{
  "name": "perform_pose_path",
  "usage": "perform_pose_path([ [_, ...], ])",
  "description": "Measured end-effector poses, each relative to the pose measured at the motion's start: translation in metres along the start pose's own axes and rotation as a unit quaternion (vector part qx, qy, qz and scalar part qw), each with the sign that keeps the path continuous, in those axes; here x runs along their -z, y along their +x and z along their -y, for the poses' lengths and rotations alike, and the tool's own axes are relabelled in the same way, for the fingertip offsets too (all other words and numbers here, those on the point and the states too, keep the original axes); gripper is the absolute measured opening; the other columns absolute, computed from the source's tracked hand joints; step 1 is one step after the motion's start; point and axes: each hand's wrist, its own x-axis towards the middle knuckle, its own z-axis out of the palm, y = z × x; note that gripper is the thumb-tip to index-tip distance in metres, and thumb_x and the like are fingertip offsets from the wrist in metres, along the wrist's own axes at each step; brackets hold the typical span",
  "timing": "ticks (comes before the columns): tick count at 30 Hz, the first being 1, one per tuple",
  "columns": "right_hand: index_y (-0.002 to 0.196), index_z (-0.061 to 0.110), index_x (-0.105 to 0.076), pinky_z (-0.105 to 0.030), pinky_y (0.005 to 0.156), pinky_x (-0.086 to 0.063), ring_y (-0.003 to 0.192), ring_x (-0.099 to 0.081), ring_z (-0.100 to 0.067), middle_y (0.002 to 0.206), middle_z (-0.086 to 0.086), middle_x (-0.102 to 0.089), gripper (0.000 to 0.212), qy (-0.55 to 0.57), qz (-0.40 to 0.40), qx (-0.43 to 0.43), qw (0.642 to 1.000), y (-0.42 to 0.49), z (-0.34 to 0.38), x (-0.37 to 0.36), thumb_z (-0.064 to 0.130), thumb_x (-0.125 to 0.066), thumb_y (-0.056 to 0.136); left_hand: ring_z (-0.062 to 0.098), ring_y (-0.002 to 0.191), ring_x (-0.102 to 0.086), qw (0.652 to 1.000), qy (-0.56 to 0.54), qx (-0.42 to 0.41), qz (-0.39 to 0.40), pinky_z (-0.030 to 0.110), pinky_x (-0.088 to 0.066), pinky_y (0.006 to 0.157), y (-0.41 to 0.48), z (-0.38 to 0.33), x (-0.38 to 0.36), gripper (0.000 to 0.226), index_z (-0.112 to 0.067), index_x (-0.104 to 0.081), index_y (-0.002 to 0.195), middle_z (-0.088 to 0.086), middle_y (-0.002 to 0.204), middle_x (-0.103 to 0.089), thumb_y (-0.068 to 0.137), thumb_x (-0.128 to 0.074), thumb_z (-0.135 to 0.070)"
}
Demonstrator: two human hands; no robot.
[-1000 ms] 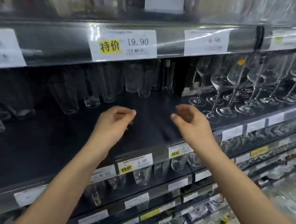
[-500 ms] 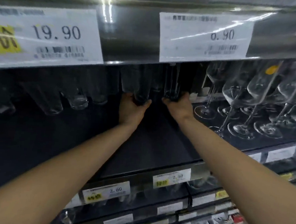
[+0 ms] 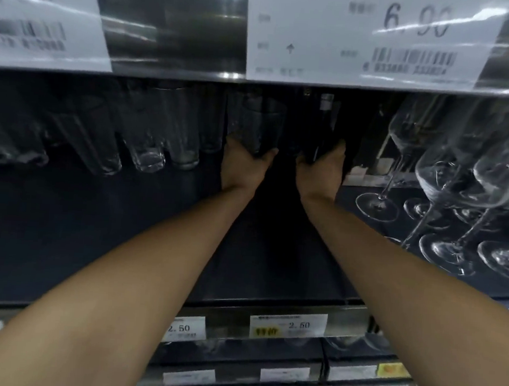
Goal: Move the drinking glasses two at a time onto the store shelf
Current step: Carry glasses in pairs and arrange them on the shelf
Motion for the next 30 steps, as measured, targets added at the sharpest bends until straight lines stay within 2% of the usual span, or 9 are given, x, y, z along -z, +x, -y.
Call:
perform_pose_path([
  [4,0.149,0.000,-0.025,-0.034,0.104,-0.038,0.132,-0.046,-0.033,0.145,-0.019,-0.043,0.077,-0.031,0.000,-0.025,0.999,0.007,0.000,-0.004,0.023,-0.067,0.089,0.022,0.121,-0.056,1.000,0.024,-0.004,-0.009,0.028,-0.047,0.102,0.004,-0.003,-0.002,0.091,-0.009,-0.036,0.141,0.008,0.139,-0.053,0.072,-0.082,-0.046],
  [10,0.147,0.005,-0.028,-0.042,0.097,-0.044,0.126,-0.050,-0.036,0.145,-0.015,-0.041,0.077,-0.070,-0.008,-0.047,0.996,0.012,-0.001,-0.010,0.036,-0.066,0.088,0.019,0.113,-0.059,1.000,0.019,0.009,-0.002,0.014,-0.043,0.086,0.006,-0.005,-0.002,0.080,-0.007,-0.037,0.132,0.009,0.132,-0.056,0.074,-0.083,-0.037],
  [14,0.143,0.004,-0.033,-0.043,0.100,-0.042,0.128,-0.046,-0.037,0.143,-0.016,-0.041,0.074,-0.078,-0.010,-0.060,0.995,0.014,0.000,-0.012,0.038,-0.068,0.087,0.012,0.102,-0.057,1.000,0.008,0.021,0.008,0.015,-0.044,0.084,-0.002,-0.006,0.003,0.078,-0.010,-0.034,0.129,-0.001,0.118,-0.055,0.074,-0.082,-0.036],
  [16,0.141,0.006,-0.038,-0.042,0.098,-0.042,0.126,-0.046,-0.037,0.140,-0.018,-0.042,0.071,-0.074,-0.007,-0.049,0.996,0.012,0.000,-0.012,0.038,-0.069,0.085,0.012,0.104,-0.057,1.000,0.001,0.021,0.012,0.018,-0.047,0.087,-0.008,-0.005,0.007,0.077,-0.013,-0.032,0.129,-0.002,0.121,-0.054,0.074,-0.082,-0.036],
  [19,0.135,0.006,-0.042,-0.036,0.094,-0.042,0.123,-0.049,-0.034,0.136,-0.017,-0.045,0.067,-0.030,-0.004,-0.048,0.998,0.004,0.000,-0.007,0.033,-0.072,0.082,0.014,0.109,-0.059,1.000,-0.005,0.014,0.018,0.022,-0.050,0.094,-0.018,-0.002,0.017,0.072,-0.020,-0.034,0.124,0.000,0.122,-0.057,0.073,-0.082,-0.035],
  [22,0.130,0.004,-0.039,-0.021,0.082,-0.038,0.116,-0.055,-0.024,0.133,-0.010,-0.052,0.064,0.039,0.016,-0.064,0.997,-0.008,0.000,0.005,0.025,-0.074,0.080,0.007,0.106,-0.057,0.999,-0.004,0.001,0.033,0.007,-0.044,0.084,-0.030,0.002,0.034,0.066,-0.019,-0.038,0.123,-0.007,0.115,-0.056,0.075,-0.083,-0.027],
  [26,0.132,0.007,-0.032,-0.020,0.079,-0.038,0.102,-0.055,-0.018,0.121,-0.002,-0.055,0.067,0.074,0.089,-0.081,0.990,-0.028,0.004,0.032,0.023,-0.074,0.082,0.013,0.102,-0.065,0.997,0.005,0.036,0.069,0.031,-0.054,0.093,-0.046,0.004,0.066,0.075,-0.016,-0.047,0.122,-0.004,0.112,-0.066,0.063,-0.087,-0.041],
  [28,0.134,0.010,-0.032,-0.022,0.081,-0.041,0.099,-0.055,-0.015,0.115,0.002,-0.054,0.068,0.083,0.140,-0.072,0.984,-0.040,0.007,0.045,0.023,-0.075,0.082,0.017,0.097,-0.070,0.995,0.019,0.057,0.077,0.041,-0.058,0.088,-0.058,0.004,0.081,0.083,-0.014,-0.055,0.119,0.001,0.105,-0.071,0.051,-0.087,-0.050],
  [30,0.132,0.017,-0.037,-0.025,0.082,-0.047,0.095,-0.059,-0.014,0.112,0.003,-0.061,0.066,0.095,0.192,-0.058,0.975,-0.053,0.008,0.055,0.021,-0.076,0.079,0.017,0.093,-0.072,0.996,0.033,0.062,0.055,0.045,-0.060,0.083,-0.072,0.009,0.095,0.080,-0.016,-0.060,0.113,0.000,0.100,-0.073,0.047,-0.088,-0.052],
])
